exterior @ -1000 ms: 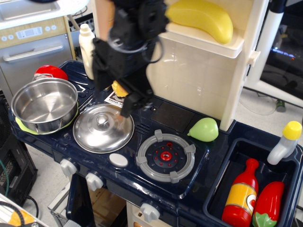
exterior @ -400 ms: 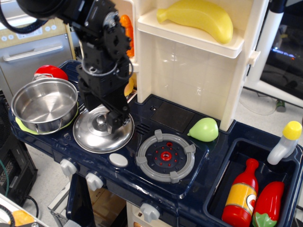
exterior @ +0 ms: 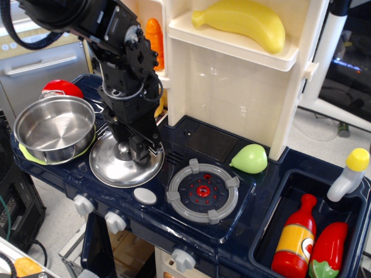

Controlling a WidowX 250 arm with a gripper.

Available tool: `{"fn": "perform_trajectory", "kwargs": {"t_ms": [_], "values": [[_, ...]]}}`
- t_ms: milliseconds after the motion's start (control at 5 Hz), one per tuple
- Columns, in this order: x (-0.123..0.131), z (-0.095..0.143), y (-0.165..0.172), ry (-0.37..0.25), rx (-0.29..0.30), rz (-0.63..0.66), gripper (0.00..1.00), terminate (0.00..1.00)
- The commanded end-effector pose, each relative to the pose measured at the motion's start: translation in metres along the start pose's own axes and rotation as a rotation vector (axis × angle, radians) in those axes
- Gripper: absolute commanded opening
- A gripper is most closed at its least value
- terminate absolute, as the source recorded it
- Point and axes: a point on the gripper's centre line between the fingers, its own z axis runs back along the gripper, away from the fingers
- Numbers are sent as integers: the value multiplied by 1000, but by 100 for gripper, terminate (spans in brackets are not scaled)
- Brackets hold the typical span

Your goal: Put lid on pot or pan

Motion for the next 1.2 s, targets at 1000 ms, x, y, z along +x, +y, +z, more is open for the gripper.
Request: {"fn": "perform_trajectory", "kwargs": {"t_ms": [1000], "values": [[-17,62,77,113,128,-77,0,0]]}}
